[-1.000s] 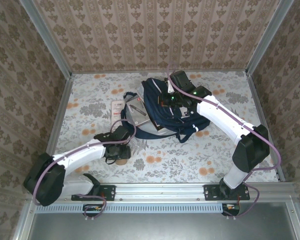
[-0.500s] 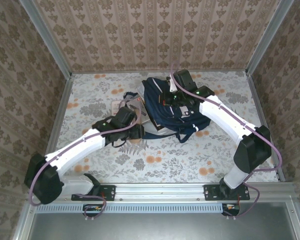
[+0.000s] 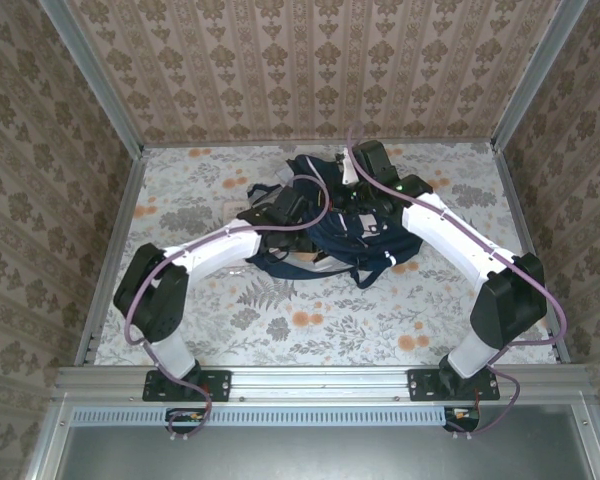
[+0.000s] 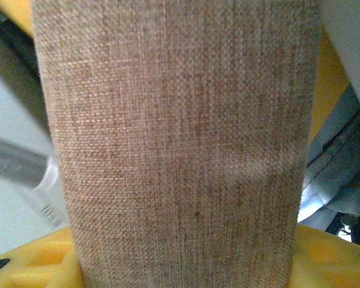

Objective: Pack books, pencil case, and school supplies into a backpack

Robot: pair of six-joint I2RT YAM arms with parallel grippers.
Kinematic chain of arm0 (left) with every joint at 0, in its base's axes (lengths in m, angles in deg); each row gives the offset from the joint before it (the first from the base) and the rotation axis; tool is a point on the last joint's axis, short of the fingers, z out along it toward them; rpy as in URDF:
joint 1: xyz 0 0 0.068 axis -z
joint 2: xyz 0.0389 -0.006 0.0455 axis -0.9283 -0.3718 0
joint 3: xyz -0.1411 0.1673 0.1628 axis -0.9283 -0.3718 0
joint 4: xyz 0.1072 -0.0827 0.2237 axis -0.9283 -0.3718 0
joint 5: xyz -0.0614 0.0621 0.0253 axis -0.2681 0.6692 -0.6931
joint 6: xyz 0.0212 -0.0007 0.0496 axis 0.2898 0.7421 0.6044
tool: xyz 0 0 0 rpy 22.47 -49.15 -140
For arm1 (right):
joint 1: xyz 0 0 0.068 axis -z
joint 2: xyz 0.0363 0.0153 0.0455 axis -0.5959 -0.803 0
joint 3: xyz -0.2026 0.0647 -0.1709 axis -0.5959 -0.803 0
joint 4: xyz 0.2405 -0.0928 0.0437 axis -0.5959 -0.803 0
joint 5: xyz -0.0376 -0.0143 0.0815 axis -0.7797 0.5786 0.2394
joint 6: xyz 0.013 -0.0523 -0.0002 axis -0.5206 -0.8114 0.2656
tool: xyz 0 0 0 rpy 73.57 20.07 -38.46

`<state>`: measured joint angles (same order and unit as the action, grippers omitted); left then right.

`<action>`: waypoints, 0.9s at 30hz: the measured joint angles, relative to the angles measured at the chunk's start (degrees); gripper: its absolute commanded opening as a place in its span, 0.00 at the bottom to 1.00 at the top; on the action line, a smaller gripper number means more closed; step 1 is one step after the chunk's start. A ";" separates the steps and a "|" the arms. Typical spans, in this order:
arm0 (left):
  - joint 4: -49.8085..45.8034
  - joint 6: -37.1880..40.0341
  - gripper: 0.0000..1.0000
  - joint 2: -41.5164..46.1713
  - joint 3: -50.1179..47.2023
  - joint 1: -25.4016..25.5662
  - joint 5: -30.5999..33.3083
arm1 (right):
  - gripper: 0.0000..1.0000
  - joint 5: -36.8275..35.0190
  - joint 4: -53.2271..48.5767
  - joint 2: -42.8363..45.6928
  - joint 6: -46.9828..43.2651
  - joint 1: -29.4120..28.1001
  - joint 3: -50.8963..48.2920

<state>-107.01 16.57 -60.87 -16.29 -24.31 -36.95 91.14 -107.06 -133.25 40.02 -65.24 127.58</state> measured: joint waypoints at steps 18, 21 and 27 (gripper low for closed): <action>-0.98 4.94 0.81 -1.40 2.29 0.79 1.60 | 0.01 0.59 0.22 0.09 1.05 0.76 -0.11; -1.14 4.24 0.76 0.07 1.46 0.74 2.67 | 0.01 0.85 0.44 0.09 1.22 0.76 -0.11; -1.77 2.56 0.75 2.86 -0.61 0.70 3.63 | 0.02 1.29 0.42 0.09 1.25 0.76 -0.11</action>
<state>-108.79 19.12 -58.01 -16.90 -23.62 -33.32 92.43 -106.64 -133.17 41.26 -64.48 127.48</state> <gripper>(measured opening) 0.747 0.063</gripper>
